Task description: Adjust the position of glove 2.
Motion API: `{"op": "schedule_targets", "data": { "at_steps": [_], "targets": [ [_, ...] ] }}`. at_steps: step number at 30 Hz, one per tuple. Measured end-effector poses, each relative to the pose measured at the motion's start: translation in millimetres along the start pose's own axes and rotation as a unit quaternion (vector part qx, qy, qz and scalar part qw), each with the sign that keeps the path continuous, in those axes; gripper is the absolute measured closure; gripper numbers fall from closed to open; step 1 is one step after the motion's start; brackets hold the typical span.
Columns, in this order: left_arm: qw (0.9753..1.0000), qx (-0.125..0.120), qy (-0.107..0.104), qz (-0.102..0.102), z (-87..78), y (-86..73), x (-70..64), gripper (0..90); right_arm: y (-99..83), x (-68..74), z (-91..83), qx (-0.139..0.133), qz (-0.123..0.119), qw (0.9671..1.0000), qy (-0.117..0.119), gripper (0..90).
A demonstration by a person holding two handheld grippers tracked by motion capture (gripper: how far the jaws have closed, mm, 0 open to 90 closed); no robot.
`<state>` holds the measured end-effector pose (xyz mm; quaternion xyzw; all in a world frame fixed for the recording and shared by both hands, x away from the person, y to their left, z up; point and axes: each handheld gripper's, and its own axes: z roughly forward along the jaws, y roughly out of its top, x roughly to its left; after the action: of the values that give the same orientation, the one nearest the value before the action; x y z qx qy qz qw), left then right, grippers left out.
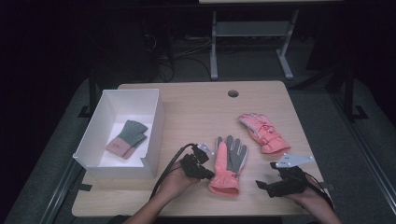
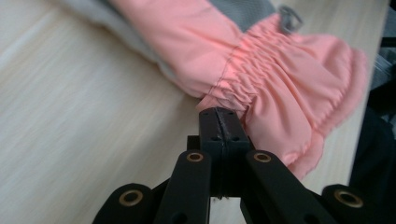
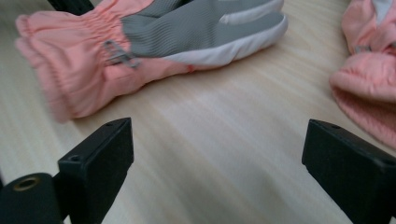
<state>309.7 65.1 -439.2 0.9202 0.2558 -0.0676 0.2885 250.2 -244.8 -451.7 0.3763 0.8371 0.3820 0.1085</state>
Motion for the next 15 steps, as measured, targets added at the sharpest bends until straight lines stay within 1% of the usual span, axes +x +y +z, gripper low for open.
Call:
{"op": "schedule_targets", "data": {
  "at_steps": [2,6,9,11,13,15],
  "targets": [
    [0.9999,0.001,-0.006,0.009,4.4,5.9,-5.0,89.8,-5.5,0.2,-6.1,0.000,0.003,1.0000,-0.001,8.6],
    [0.9995,0.003,-0.014,0.028,17.0,20.2,-15.7,89.8,-14.1,-4.9,-13.1,0.001,0.006,1.0000,-0.007,8.6],
    [0.9990,0.005,-0.020,0.041,26.7,30.2,-22.9,89.8,-15.5,-7.1,-15.4,0.003,0.009,0.9999,-0.011,8.6],
    [0.9987,0.003,-0.024,0.044,32.1,35.7,-25.8,89.8,-16.8,-8.1,-17.3,0.002,0.007,0.9999,-0.012,8.6],
    [0.9985,0.001,-0.024,0.048,36.4,40.0,-28.1,89.8,-17.8,-8.3,-18.2,0.004,0.008,0.9999,-0.012,8.6],
    [0.9983,0.001,-0.020,0.054,37.2,41.3,-29.1,89.8,-19.1,-8.8,-18.3,0.005,0.006,0.9999,-0.012,8.6]
  ]
}}
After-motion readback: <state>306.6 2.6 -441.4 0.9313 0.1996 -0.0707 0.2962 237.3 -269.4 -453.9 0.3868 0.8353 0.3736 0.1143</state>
